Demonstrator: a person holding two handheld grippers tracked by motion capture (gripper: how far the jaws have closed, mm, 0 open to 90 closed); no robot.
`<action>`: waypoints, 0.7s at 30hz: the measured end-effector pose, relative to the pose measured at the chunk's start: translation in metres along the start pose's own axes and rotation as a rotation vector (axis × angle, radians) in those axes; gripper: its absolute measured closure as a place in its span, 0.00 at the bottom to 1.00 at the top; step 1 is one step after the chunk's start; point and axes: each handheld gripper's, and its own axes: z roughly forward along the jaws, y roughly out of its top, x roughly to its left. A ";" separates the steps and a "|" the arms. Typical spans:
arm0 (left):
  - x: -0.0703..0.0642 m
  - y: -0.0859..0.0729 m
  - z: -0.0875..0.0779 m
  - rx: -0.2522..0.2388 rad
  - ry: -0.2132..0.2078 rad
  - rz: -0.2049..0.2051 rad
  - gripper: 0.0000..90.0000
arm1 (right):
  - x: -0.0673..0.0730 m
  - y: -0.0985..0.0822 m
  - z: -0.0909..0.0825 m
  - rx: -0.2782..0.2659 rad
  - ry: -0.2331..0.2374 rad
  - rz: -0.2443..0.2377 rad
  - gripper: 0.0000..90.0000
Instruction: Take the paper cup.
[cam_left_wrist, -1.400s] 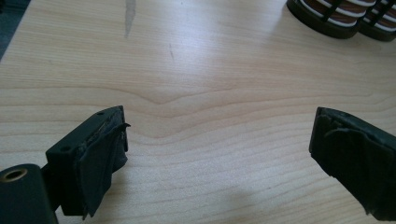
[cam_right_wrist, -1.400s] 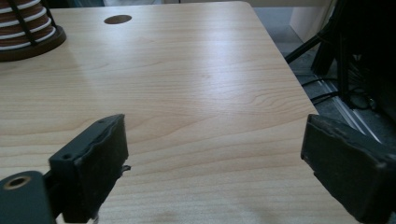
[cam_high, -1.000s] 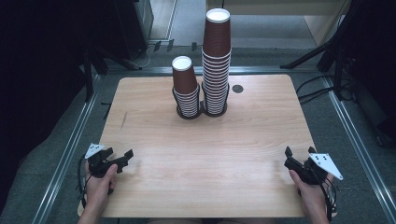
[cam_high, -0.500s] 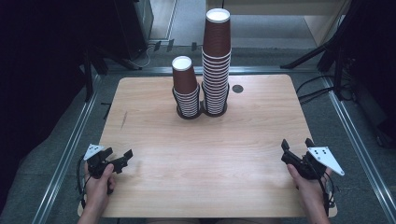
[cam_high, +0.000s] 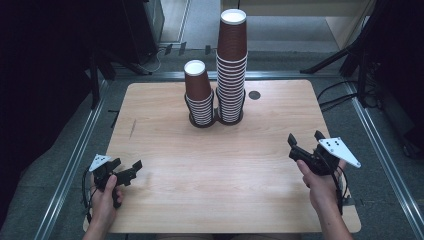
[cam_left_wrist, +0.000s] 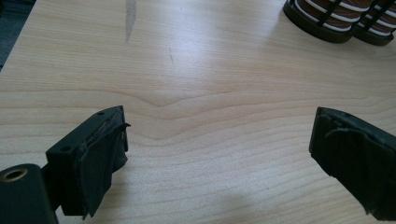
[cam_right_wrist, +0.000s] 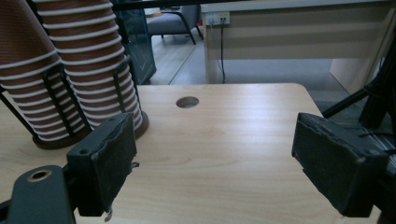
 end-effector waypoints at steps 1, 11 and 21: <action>0.000 0.000 0.000 0.001 -0.001 -0.001 0.05 | 0.004 0.007 0.003 -0.005 0.008 -0.009 0.15; 0.000 0.000 0.000 0.001 -0.008 0.000 0.05 | 0.020 0.030 0.017 -0.020 0.043 -0.023 0.15; 0.000 0.000 0.000 -0.001 -0.011 -0.001 0.05 | 0.037 0.049 0.032 -0.018 0.077 -0.025 0.15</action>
